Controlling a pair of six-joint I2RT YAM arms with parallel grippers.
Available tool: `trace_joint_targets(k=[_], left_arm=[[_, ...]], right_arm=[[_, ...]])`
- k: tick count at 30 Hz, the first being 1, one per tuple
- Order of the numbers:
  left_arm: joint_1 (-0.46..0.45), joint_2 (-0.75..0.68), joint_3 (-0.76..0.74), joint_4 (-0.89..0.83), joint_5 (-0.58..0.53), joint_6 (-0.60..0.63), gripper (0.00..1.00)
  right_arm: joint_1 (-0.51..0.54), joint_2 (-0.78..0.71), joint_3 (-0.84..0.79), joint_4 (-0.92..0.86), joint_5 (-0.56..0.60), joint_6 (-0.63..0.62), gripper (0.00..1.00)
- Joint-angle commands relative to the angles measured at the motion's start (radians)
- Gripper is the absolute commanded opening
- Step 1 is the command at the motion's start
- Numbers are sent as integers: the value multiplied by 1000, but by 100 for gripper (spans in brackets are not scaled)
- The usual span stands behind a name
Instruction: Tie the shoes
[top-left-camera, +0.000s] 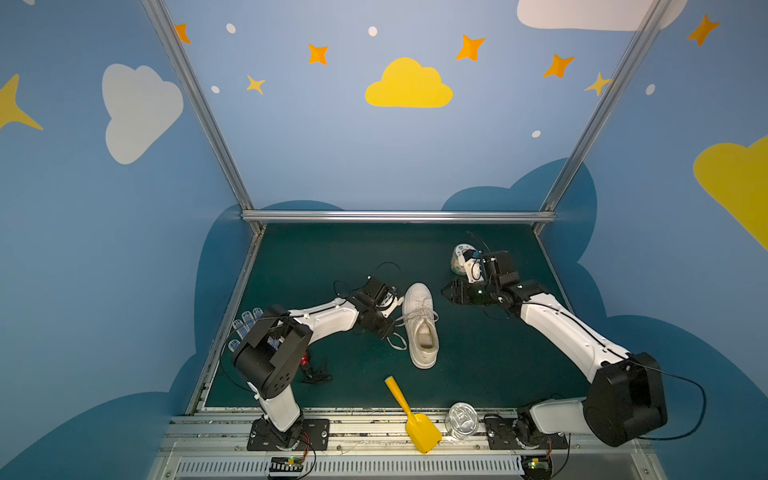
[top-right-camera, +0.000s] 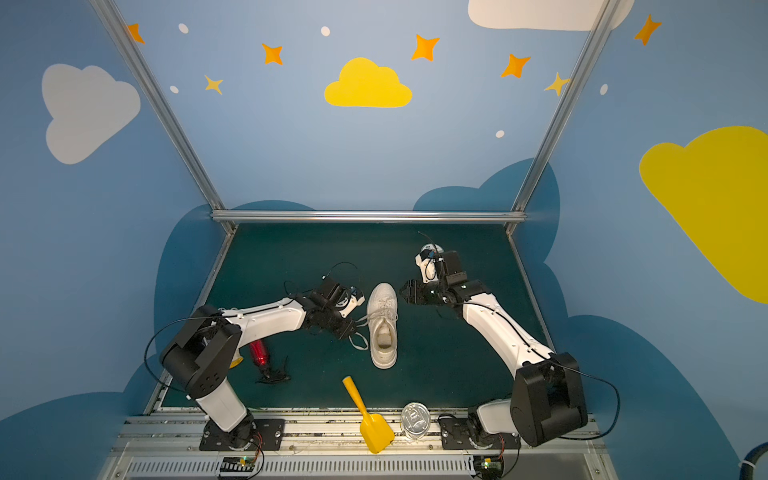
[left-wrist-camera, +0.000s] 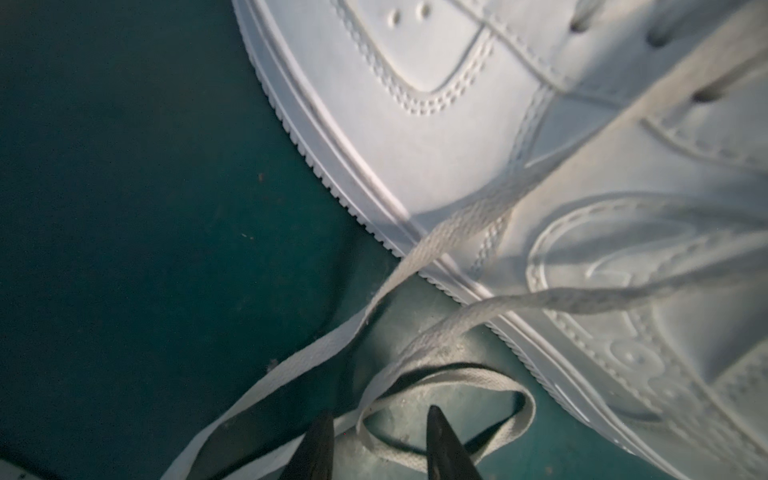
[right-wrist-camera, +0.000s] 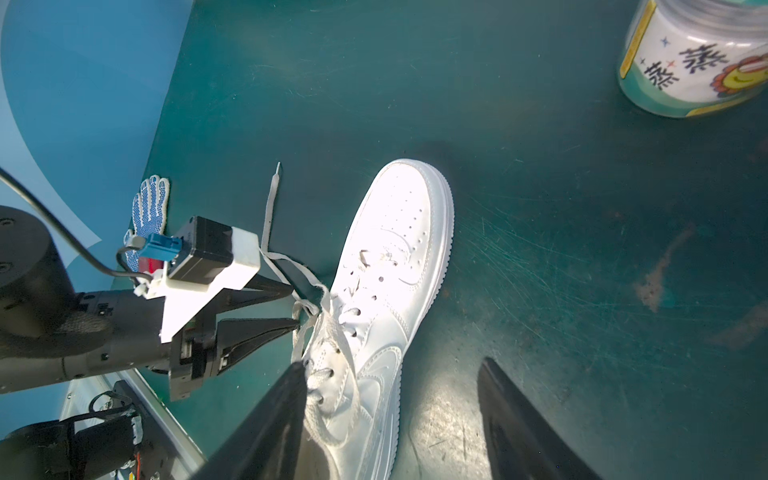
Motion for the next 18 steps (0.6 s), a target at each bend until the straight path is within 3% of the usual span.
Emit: trace_joint_targets(k=[1,5,18], left_arm=[[-2,24,31,9,2,38,37],[-4,49,41,12,11,43,34],[-13,29,17,33,31,35,3]], right_arm=[[-9,-27,17,-27,-17,4,65],[-15,-31,17,-36,-20,2,65],[-38,-46,11,-41,-40,11,65]])
